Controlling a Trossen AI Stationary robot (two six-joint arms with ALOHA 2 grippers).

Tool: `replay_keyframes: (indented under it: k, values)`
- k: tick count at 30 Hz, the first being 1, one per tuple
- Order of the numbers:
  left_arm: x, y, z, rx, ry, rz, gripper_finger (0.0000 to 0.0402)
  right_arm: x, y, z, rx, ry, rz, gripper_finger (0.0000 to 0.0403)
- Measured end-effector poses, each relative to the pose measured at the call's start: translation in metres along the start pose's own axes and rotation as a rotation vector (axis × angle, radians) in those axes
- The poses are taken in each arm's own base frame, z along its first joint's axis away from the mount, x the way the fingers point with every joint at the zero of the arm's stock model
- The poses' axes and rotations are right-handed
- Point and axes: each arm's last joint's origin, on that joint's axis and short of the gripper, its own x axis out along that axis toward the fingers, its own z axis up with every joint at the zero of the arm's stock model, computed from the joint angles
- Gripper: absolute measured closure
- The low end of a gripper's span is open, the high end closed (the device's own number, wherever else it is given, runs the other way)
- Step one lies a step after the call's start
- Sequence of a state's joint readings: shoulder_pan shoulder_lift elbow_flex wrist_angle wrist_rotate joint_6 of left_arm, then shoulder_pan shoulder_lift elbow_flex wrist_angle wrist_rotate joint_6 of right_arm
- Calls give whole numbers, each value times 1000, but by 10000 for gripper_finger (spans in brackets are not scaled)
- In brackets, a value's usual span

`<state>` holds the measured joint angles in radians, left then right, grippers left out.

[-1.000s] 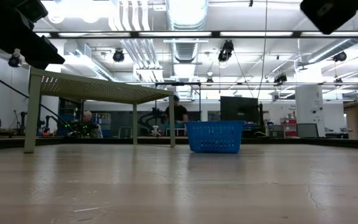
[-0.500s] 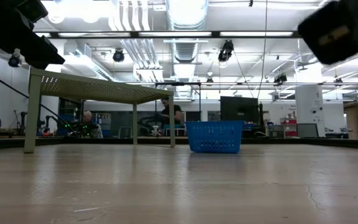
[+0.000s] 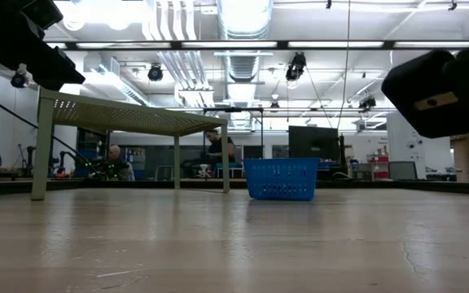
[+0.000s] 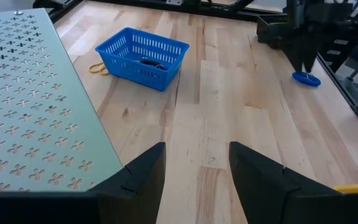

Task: Pick & Place Office Desk Supplies
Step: Put the blue spring keychain into the blue basket

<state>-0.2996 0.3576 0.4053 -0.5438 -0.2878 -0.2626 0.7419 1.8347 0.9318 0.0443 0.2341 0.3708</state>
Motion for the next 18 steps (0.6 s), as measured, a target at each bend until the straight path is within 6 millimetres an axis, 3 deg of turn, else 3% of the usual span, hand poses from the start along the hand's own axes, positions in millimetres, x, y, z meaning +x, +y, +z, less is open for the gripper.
replay_keyframes:
  k: [6, 18]
  values:
    - [0, 0, 0, 0, 0, 0, 219, -3, -3, -7, -62, 84, -32, 306]
    - [0, 0, 0, 0, 0, 0, 219, -3, 5, -6, -70, 61, 13, 301]
